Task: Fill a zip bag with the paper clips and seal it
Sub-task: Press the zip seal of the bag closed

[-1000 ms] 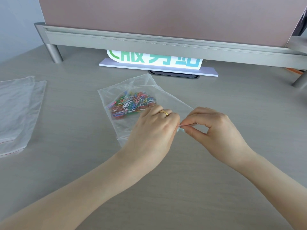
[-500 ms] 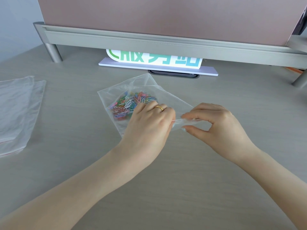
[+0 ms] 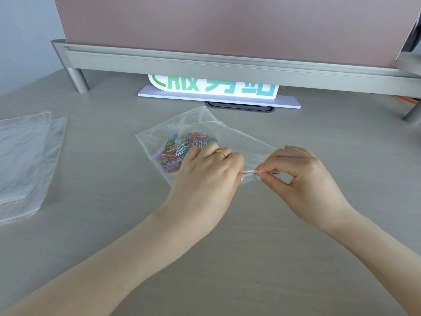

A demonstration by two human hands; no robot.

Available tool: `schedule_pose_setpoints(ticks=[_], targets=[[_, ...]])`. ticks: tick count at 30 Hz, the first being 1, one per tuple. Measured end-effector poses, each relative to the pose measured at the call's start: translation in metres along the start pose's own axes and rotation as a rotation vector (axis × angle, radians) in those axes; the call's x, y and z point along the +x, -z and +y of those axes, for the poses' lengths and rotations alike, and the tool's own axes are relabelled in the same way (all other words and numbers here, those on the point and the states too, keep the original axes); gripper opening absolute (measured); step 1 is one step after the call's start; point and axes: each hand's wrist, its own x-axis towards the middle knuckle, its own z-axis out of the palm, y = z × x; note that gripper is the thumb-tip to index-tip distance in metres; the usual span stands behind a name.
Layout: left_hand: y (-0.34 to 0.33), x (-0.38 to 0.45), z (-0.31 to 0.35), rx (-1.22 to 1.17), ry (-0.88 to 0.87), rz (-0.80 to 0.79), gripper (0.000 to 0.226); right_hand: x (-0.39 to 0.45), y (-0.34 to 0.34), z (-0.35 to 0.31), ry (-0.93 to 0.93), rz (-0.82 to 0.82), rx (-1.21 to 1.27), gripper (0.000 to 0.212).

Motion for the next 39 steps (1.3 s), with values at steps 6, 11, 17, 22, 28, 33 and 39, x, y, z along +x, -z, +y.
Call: schedule_pose_setpoints(ticks=[6, 11, 17, 22, 28, 33, 39], targets=[[-0.0038, 0.0, 0.0012, -0.006, -0.004, -0.047, 0.031, -0.0005, 0.0022, -0.0005, -0.024, -0.089, -0.018, 0.026], [-0.0055, -0.0028, 0.0062, -0.028, -0.057, -0.017, 0.012, -0.0024, -0.0013, -0.0052, 0.02, -0.092, -0.049, 0.016], [0.0025, -0.0006, 0.0002, 0.015, -0.066, -0.026, 0.014, -0.0044, -0.0025, -0.0059, 0.006, -0.132, -0.101, 0.013], [0.0021, -0.0018, 0.0027, 0.027, -0.063, -0.077, 0.032, -0.0037, -0.0017, -0.0067, -0.013, -0.175, -0.071, 0.011], [-0.0003, -0.0023, 0.0049, -0.007, -0.076, -0.04, 0.012, -0.0036, -0.0036, -0.0084, 0.034, -0.176, -0.081, 0.009], [0.0022, -0.0022, 0.0041, 0.02, -0.065, -0.053, 0.014, -0.0052, -0.001, -0.0021, 0.045, -0.196, -0.106, 0.013], [0.0034, -0.0008, 0.0049, 0.013, -0.045, -0.113, 0.038, -0.0033, 0.0006, -0.0005, 0.027, -0.167, -0.06, 0.012]])
